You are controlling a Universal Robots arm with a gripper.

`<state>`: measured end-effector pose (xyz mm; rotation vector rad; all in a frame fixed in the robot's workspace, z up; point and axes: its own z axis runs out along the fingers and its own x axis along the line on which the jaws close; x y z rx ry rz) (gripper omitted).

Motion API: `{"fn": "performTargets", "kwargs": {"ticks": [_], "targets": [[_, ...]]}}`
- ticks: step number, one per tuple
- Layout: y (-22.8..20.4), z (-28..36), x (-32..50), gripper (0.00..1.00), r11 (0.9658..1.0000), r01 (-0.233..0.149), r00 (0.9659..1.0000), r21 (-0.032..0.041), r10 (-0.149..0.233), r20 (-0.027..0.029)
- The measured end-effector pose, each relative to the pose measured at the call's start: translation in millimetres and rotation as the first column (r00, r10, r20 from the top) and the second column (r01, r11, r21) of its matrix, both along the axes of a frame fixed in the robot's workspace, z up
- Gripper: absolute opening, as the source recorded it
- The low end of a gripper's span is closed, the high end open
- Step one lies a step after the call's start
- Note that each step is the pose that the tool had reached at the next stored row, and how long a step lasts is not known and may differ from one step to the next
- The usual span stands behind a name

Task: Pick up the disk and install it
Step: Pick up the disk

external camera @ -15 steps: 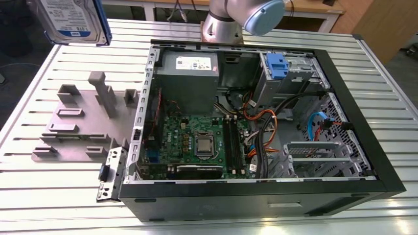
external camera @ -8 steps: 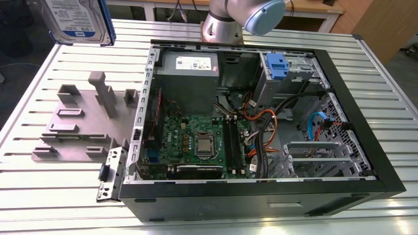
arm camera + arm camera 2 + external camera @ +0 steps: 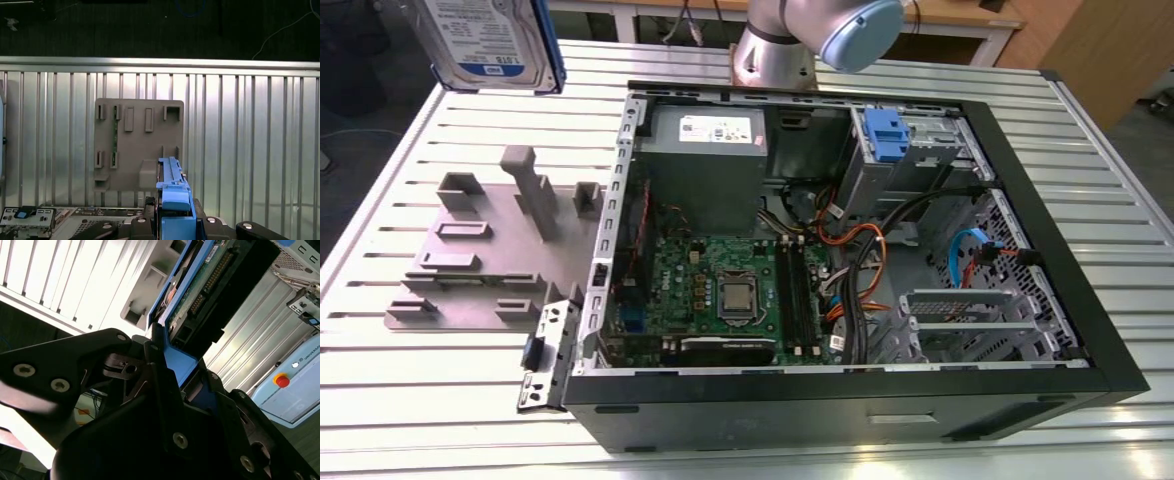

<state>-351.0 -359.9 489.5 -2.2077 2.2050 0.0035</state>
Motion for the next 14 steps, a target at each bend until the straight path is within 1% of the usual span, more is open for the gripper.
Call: {"fn": "performTargets", "kwargs": {"ticks": [14], "targets": [[0.0,0.0,15.5,0.36,1.0,0.0,1.0,0.0,0.0,0.0]]}}
